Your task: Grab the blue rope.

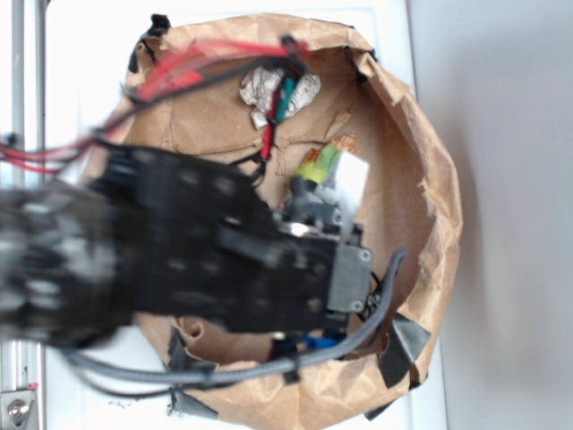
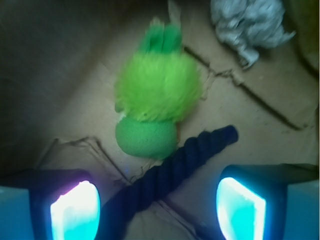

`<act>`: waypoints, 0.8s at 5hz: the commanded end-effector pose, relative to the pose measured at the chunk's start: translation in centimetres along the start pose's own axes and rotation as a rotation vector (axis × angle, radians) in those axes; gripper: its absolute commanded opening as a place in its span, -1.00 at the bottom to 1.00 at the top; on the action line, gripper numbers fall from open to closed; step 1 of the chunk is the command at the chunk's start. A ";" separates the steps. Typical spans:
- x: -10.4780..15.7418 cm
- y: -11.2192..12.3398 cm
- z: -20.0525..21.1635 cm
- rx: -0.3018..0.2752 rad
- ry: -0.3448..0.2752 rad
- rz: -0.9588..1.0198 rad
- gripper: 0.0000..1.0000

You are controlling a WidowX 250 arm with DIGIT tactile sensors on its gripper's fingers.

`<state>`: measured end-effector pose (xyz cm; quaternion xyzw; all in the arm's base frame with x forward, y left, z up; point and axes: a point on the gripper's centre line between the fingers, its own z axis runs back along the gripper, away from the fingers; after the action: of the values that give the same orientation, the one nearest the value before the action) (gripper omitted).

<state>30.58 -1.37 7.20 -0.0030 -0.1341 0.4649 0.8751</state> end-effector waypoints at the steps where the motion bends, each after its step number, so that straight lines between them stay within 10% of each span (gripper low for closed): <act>1: 1.5 -3.3 -0.8 -0.007 -0.049 0.043 1.00; 4: -0.1 -1.1 -0.4 0.022 -0.132 0.171 1.00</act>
<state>30.87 -1.62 4.59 0.0511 -0.1563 0.5407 0.8250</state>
